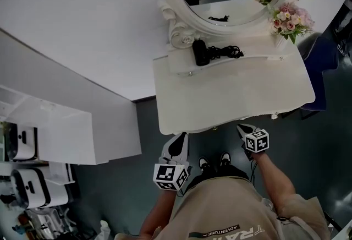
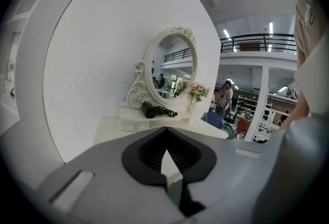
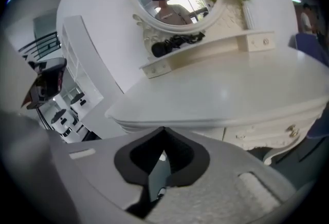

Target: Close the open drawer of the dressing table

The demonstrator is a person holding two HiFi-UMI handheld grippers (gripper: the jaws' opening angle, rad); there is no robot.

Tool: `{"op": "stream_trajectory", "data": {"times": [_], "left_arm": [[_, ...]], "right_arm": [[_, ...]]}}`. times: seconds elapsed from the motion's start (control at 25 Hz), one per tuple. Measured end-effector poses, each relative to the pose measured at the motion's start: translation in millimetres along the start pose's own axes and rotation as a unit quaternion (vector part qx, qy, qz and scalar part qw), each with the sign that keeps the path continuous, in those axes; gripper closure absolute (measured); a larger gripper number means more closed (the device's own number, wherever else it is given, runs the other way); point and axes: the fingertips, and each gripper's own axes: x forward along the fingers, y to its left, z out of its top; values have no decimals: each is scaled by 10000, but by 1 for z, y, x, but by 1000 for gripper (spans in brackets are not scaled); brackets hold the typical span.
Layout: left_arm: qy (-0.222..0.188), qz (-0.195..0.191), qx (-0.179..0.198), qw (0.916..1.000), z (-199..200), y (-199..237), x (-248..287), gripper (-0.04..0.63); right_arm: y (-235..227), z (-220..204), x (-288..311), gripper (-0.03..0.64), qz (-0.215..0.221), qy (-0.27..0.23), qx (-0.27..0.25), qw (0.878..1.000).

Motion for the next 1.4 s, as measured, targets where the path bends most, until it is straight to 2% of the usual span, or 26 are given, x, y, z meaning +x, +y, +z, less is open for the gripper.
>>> {"op": "stream_trajectory", "data": {"times": [0.16,0.28,0.36,0.56,0.76,1.0,1.08,1.2,1.4], "left_arm": [[-38,-22,133,9999,4,-5,-2,578],[-175,-42,312,9993,17,-6,-2,578],[-304,-33,387,9988,28,-8,-4,578],[-475,-144,604,9969,52,-24,-17,578],[-796,-359,404,9954,83,-40,-21,578],[-1172,-435,814,9888,131,-55,-31,578],[-1292,-456,979,9857,146,-61,-37,578],[-1421,-406,990,9841,160,-60,-41,578],[-1371,-254,1019,9850,157,-54,-44,578]], "right_arm": [[30,38,-32,614,-61,-460,-684,9966],[56,61,-50,614,-255,-544,-1617,9850],[75,80,-63,614,-234,-767,-1959,9773],[112,123,-106,614,-59,-1501,-1964,9689],[130,160,-143,615,-302,-1852,-2610,9469],[164,206,-191,615,-180,-2604,-2550,9310],[177,217,-202,615,-74,-2753,-2599,9255],[187,228,-211,615,25,-2873,-2729,9181],[192,229,-218,615,189,-2910,-2669,9185]]}}
